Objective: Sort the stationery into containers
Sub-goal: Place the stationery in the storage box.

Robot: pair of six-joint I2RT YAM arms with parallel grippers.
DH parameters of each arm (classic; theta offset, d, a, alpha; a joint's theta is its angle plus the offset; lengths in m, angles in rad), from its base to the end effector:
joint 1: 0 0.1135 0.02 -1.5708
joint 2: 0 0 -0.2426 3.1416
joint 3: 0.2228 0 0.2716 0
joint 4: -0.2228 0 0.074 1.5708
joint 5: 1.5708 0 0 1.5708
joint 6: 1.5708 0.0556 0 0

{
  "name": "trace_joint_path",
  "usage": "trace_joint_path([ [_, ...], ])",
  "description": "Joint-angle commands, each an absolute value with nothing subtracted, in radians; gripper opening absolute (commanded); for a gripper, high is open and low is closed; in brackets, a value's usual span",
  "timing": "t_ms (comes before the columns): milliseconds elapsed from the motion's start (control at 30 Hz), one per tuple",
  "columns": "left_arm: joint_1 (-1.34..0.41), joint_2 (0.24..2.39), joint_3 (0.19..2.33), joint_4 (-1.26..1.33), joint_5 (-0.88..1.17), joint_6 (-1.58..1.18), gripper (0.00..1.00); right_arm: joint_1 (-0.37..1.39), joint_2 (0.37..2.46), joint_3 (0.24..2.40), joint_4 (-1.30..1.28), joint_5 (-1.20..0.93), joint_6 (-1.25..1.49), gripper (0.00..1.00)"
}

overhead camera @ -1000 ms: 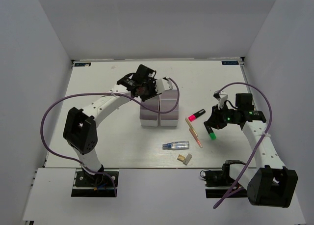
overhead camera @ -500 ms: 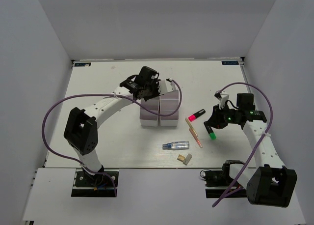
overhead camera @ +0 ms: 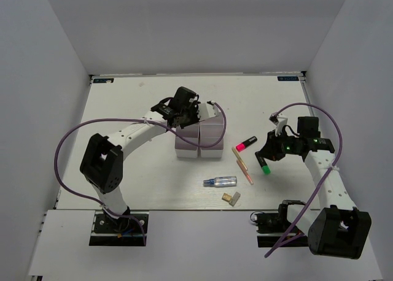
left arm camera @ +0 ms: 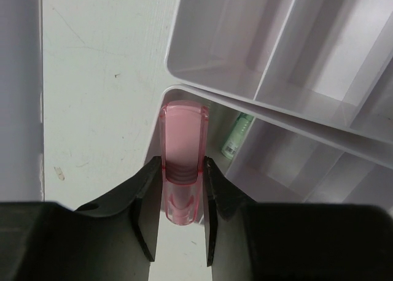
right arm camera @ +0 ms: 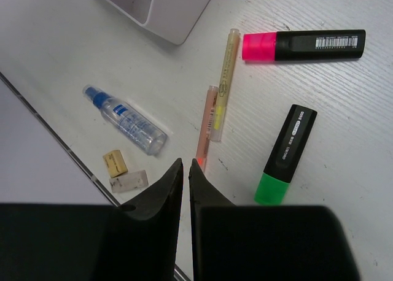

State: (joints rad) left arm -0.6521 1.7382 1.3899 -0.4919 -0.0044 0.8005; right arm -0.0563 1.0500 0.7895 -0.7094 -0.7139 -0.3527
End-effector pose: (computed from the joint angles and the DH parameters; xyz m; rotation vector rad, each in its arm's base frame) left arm 0.3311 -0.2525 0.2222 1.6005 1.8049 0.0737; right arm 0.2380 0.0231 0.2180 -0.6104 2.2650 0.7043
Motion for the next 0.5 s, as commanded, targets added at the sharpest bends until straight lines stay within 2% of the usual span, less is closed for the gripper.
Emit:
trace_joint_path([
  [0, -0.657, 1.689, 1.376, -0.449, -0.029, 0.792, 0.38, -0.064, 1.051, 0.827, -0.732, -0.745, -0.371, 0.11],
  [67, -0.657, 1.689, 1.374, -0.443, -0.038, 0.787, 0.44, -0.066, 1.049, 0.830, -0.733, -0.749, -0.373, 0.11],
  [200, -0.657, 1.683, 1.368, -0.431, -0.048, 0.782, 0.45, -0.071, 1.051, 0.830, -0.735, -0.752, -0.374, 0.12],
  [300, -0.658, 1.677, 1.367, -0.428, -0.052, 0.778, 0.51, -0.074, 1.051, 0.830, -0.736, -0.756, -0.376, 0.14],
  [467, -0.658, 1.667, 1.368, -0.428, -0.055, 0.775, 0.54, -0.075, 1.051, 0.830, -0.739, -0.764, -0.376, 0.14],
])
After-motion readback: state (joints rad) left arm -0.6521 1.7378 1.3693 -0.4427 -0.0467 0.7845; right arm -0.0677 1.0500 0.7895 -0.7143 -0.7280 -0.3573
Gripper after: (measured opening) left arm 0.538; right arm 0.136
